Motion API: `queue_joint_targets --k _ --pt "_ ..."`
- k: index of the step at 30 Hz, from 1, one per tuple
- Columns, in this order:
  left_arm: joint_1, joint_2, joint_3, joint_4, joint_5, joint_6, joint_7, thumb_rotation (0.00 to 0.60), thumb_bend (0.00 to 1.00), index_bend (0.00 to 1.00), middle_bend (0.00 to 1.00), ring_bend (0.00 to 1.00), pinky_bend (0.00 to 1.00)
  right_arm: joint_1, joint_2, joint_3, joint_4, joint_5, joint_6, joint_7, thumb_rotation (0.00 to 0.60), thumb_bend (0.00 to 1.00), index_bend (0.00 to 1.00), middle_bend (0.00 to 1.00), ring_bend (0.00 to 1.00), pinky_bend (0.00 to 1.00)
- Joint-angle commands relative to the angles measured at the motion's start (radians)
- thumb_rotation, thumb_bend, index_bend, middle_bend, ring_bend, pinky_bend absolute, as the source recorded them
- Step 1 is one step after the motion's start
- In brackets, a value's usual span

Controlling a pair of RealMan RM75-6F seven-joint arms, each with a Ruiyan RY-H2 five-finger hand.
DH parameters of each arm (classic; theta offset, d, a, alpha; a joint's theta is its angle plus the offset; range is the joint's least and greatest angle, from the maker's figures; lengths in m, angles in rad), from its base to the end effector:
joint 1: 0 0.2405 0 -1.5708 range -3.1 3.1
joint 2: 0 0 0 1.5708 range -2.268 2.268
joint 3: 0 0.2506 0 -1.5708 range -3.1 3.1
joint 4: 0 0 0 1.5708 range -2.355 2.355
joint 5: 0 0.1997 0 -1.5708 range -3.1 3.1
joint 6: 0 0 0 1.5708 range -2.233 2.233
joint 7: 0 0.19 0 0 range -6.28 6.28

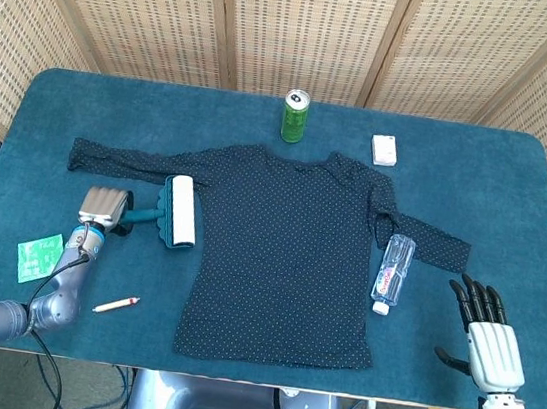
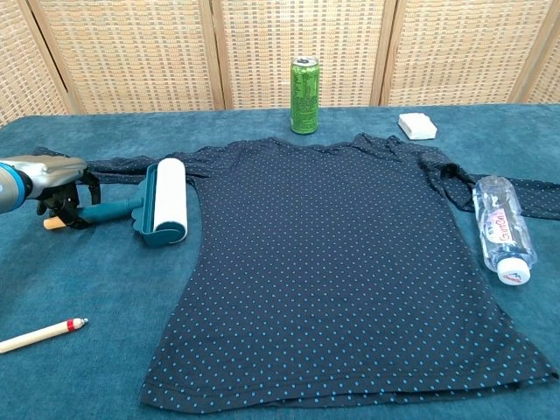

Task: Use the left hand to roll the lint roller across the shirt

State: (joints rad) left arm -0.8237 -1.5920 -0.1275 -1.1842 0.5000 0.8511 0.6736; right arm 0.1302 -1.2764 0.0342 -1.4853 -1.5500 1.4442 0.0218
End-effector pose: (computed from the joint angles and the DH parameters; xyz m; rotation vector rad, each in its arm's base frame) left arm -0.2554 0.4232 -0.0127 -1.6199 -1.0389 -0.3575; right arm -0.2963 -0.2364 0.1132 1.4671 -0.9388 0.9669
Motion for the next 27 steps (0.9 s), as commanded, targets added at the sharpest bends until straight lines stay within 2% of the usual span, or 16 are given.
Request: queue_joint_targets --k 1,5,9,12,15,20,24,27 --pt "-0.001 -0.008 0.003 0.009 -0.005 -0.003 0.003 0.600 0.41 0.45 0.73 0.62 0.56 -0.001 0.001 -0.001 -0.002 -0.003 0.002 0.000 0.600 0.02 0.00 0.00 0.00 0.00" --pt "-0.001 -0.017 0.006 0.018 -0.006 -0.009 0.004 0.600 0.44 0.52 0.73 0.62 0.56 -0.001 0.001 -0.003 -0.003 -0.003 0.001 -0.004 0.600 0.02 0.00 0.00 0.00 0.00" --pt "0.000 -0.024 0.004 0.020 0.010 0.010 -0.001 0.600 0.61 0.70 0.76 0.64 0.57 -0.001 0.002 -0.002 -0.004 -0.002 0.001 -0.004 0.600 0.02 0.00 0.00 0.00 0.00" --pt "0.008 -0.022 -0.001 0.011 0.061 0.044 -0.026 0.600 0.65 0.77 0.78 0.64 0.58 -0.002 0.004 0.000 -0.005 0.001 0.002 0.001 0.600 0.02 0.00 0.00 0.00 0.00" --pt "0.010 0.018 -0.006 -0.037 0.145 0.087 -0.044 0.600 0.68 0.83 0.78 0.64 0.58 -0.003 0.006 0.001 -0.007 -0.001 0.007 0.006 0.600 0.02 0.00 0.00 0.00 0.00" --pt "0.018 0.100 -0.007 -0.130 0.229 0.101 -0.069 0.600 0.68 0.85 0.78 0.64 0.58 -0.006 0.013 0.003 -0.012 -0.002 0.014 0.015 0.600 0.02 0.00 0.00 0.00 0.00" --pt "0.010 0.162 0.001 -0.184 0.267 0.067 -0.070 0.600 0.67 0.86 0.78 0.64 0.58 -0.007 0.016 0.004 -0.014 -0.002 0.016 0.019 0.600 0.02 0.00 0.00 0.00 0.00" --pt "-0.016 0.224 0.019 -0.233 0.283 0.006 -0.042 0.600 0.65 0.86 0.78 0.64 0.58 -0.007 0.017 0.005 -0.013 0.000 0.014 0.022 0.600 0.02 0.00 0.00 0.00 0.00"
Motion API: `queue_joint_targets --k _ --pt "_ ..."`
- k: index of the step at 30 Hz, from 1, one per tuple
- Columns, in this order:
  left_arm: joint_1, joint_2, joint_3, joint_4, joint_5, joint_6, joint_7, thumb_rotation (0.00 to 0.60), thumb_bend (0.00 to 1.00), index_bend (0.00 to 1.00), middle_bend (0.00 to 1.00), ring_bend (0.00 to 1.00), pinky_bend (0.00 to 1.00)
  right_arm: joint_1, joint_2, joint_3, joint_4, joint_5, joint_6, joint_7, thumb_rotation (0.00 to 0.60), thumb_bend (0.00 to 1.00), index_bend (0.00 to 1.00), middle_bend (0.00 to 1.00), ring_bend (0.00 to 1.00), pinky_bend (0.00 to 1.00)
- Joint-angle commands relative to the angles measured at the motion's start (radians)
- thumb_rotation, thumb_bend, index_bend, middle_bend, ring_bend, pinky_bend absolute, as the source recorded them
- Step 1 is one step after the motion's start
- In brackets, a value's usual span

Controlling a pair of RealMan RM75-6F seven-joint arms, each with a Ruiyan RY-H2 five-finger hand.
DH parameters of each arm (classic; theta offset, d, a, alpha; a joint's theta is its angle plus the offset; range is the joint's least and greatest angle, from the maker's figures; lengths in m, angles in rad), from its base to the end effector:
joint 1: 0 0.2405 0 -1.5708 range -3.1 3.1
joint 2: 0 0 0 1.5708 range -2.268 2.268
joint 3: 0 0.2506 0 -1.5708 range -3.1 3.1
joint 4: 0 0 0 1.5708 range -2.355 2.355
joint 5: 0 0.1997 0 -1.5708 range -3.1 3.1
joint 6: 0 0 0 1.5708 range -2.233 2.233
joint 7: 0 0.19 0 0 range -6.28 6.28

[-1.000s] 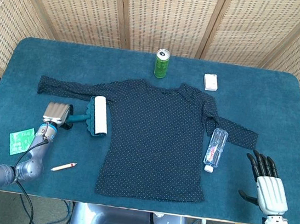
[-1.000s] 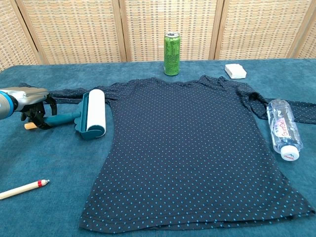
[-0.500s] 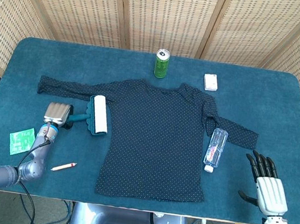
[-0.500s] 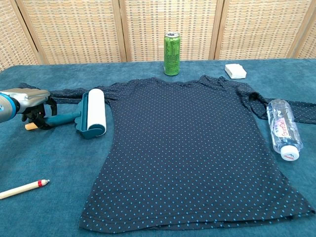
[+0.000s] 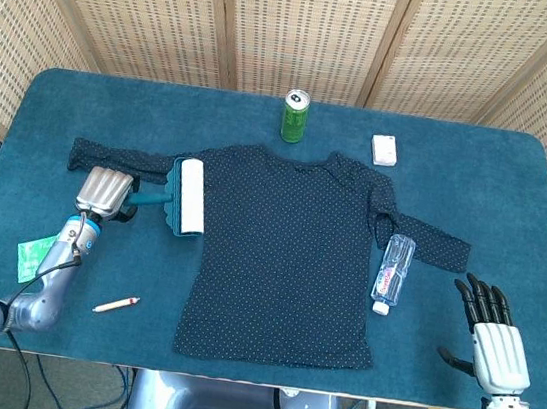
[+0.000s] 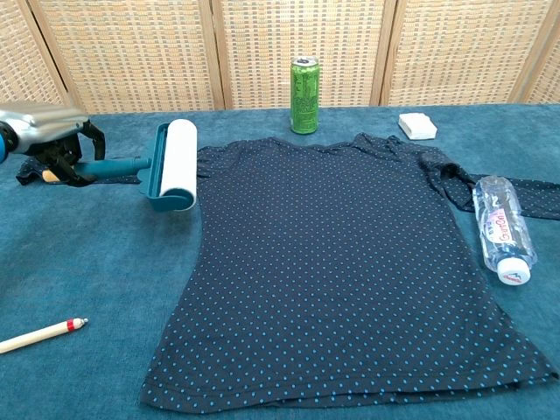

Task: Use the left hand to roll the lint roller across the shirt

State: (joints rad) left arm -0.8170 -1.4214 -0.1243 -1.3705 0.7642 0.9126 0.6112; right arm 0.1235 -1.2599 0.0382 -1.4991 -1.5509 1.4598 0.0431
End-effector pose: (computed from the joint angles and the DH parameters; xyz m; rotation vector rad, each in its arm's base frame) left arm -0.2106 0.4274 0.0331 -1.7368 -0.8077 -0.5019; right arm -0.2955 -0.2352 0.1208 1.4460 -0.9434 0.9892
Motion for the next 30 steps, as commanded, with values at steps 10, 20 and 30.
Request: queue_joint_targets --k 10,20,30 --pt "-0.074 0.083 0.025 -0.066 0.030 -0.100 0.045 0.600 0.58 0.86 0.78 0.64 0.57 0.004 0.001 0.008 0.008 0.021 -0.016 0.007 0.600 0.02 0.00 0.00 0.00 0.00" --pt "-0.185 0.009 0.041 0.013 -0.160 -0.146 0.180 0.600 0.61 0.88 0.78 0.64 0.58 0.013 -0.004 0.023 0.032 0.070 -0.056 0.015 0.600 0.02 0.00 0.00 0.00 0.00" --pt "-0.325 -0.046 0.077 0.052 -0.398 -0.153 0.345 0.600 0.61 0.89 0.79 0.65 0.59 0.020 -0.004 0.032 0.048 0.101 -0.086 0.023 0.600 0.02 0.00 0.00 0.00 0.00"
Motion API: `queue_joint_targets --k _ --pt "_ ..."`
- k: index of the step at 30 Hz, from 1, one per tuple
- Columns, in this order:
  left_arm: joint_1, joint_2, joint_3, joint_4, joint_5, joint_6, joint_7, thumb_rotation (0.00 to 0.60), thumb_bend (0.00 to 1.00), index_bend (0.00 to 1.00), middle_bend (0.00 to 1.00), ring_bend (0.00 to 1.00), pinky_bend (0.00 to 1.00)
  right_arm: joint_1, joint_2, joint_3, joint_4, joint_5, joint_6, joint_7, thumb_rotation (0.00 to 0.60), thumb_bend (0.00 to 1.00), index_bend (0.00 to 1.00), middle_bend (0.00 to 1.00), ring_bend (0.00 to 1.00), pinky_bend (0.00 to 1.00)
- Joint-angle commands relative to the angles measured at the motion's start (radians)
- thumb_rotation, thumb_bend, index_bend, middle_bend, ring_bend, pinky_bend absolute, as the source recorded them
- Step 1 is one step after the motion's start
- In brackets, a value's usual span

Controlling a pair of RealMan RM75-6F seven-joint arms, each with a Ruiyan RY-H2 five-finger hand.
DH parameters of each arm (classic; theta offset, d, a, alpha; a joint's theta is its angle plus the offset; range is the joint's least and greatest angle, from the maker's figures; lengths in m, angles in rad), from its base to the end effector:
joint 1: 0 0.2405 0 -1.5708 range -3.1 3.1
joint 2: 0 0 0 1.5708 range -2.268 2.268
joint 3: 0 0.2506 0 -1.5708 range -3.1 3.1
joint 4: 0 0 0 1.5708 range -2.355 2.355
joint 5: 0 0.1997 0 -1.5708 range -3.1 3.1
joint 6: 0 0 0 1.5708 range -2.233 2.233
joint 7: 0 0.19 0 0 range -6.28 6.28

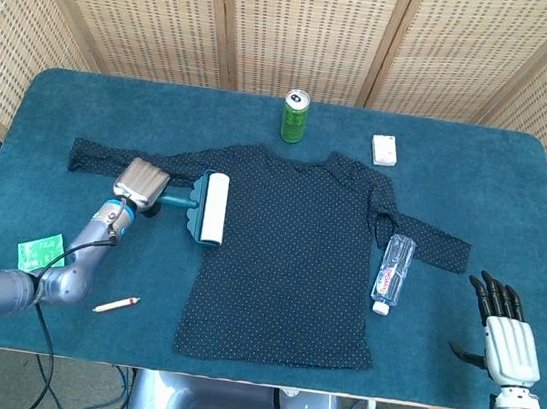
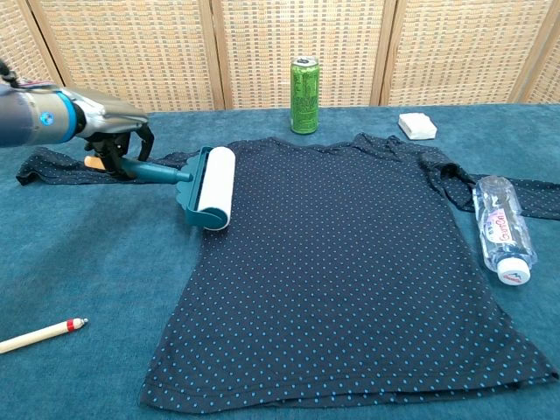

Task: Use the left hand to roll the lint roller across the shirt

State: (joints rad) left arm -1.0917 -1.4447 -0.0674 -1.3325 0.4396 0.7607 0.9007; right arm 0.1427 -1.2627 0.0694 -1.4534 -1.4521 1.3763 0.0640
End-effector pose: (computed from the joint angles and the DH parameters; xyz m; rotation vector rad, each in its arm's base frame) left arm -0.1535 0.4600 0.0035 -1.9178 -0.6707 -0.2943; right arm -0.3203 -0.2488 0.1230 1.3937 -0.9990 0.9068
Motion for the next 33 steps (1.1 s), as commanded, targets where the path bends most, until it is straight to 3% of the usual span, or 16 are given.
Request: queue_joint_targets --k 1,14,33 --pt "-0.062 -0.028 0.024 0.017 -0.096 -0.001 0.069 0.600 0.61 0.89 0.79 0.65 0.59 0.001 -0.001 0.002 0.003 0.004 -0.004 0.004 0.600 0.02 0.00 0.00 0.00 0.00" --pt "-0.195 -0.144 0.038 0.082 -0.289 0.041 0.187 0.600 0.61 0.90 0.79 0.65 0.60 0.007 0.003 0.008 0.020 0.024 -0.029 0.043 0.600 0.02 0.00 0.00 0.00 0.00" --pt "-0.394 -0.366 -0.065 0.210 -0.498 0.159 0.432 0.600 0.61 0.90 0.79 0.66 0.60 0.016 0.012 0.008 0.035 0.035 -0.064 0.104 0.600 0.02 0.00 0.00 0.00 0.00"
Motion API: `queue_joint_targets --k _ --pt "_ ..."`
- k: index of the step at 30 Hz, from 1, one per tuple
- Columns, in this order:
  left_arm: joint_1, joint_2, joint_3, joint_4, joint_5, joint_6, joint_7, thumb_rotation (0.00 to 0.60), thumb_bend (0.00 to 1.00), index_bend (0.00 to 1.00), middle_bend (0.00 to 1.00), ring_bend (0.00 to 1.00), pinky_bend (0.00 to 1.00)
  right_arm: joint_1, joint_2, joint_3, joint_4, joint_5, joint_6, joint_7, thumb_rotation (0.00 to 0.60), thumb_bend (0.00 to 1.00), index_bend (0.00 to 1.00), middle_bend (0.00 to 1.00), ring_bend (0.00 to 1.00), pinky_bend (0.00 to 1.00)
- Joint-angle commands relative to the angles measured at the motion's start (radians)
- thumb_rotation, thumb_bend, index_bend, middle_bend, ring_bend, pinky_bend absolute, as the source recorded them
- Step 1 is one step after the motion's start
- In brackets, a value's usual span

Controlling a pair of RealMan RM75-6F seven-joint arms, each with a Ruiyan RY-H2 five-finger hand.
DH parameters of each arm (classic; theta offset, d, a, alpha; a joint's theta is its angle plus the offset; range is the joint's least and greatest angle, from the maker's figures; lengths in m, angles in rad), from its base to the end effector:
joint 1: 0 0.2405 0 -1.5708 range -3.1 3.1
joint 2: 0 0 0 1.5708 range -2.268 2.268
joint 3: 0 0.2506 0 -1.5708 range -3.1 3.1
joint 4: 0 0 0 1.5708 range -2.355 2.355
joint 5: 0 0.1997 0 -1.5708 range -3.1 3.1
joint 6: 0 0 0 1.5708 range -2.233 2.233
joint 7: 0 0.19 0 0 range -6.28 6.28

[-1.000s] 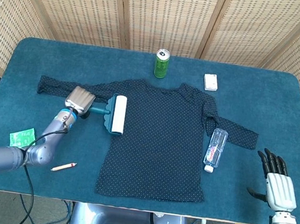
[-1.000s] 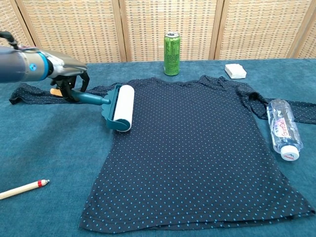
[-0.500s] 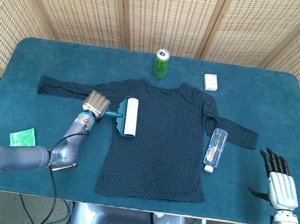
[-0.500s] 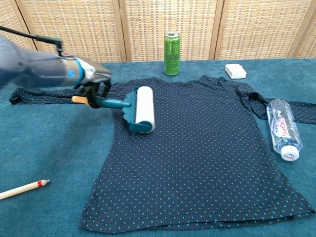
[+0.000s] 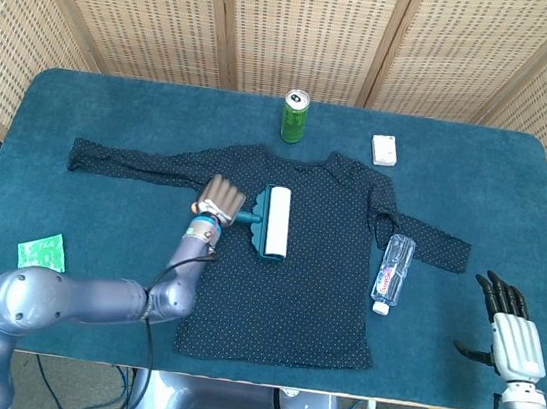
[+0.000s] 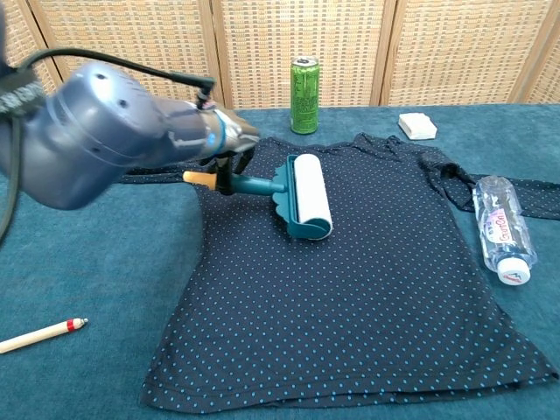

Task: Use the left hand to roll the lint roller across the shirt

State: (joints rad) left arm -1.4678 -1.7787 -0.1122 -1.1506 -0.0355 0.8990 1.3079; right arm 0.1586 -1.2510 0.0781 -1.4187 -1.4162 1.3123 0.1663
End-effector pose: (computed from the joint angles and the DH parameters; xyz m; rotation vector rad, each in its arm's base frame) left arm -0.0267 0.4573 -0.0899 -1.9745 -0.5005 -0.1831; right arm -0.3351 -0.2559 0.1251 1.3596 -1.0905 0.9091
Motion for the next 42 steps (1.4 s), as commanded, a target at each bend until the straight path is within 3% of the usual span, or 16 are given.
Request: queue_joint_targets --k 1,6,11,32,42 --pt "-0.022 -0.042 -0.027 0.038 -0.032 0.027 0.036 0.600 0.61 0.90 0.79 0.66 0.60 0.000 0.001 0.000 0.000 -0.001 0.000 0.003 0.600 0.02 0.00 0.00 0.00 0.00" --pt "-0.023 -0.075 -0.043 0.063 -0.039 0.049 0.081 0.600 0.62 0.90 0.79 0.66 0.60 -0.001 0.003 -0.001 0.000 -0.003 0.001 0.010 0.600 0.02 0.00 0.00 0.00 0.00" --pt "0.012 -0.051 -0.042 0.036 -0.024 0.060 0.091 0.600 0.62 0.90 0.79 0.66 0.60 -0.002 0.003 -0.004 -0.003 -0.008 0.007 0.004 0.600 0.02 0.00 0.00 0.00 0.00" --pt "0.248 0.176 0.086 -0.127 0.135 0.077 -0.033 0.600 0.62 0.90 0.79 0.66 0.60 -0.010 0.005 -0.022 -0.043 -0.052 0.044 -0.037 0.600 0.02 0.00 0.00 0.00 0.00" --pt "0.252 0.187 0.066 -0.152 0.154 0.081 -0.039 0.600 0.62 0.90 0.79 0.66 0.60 -0.014 0.012 -0.020 -0.050 -0.053 0.053 -0.027 0.600 0.02 0.00 0.00 0.00 0.00"
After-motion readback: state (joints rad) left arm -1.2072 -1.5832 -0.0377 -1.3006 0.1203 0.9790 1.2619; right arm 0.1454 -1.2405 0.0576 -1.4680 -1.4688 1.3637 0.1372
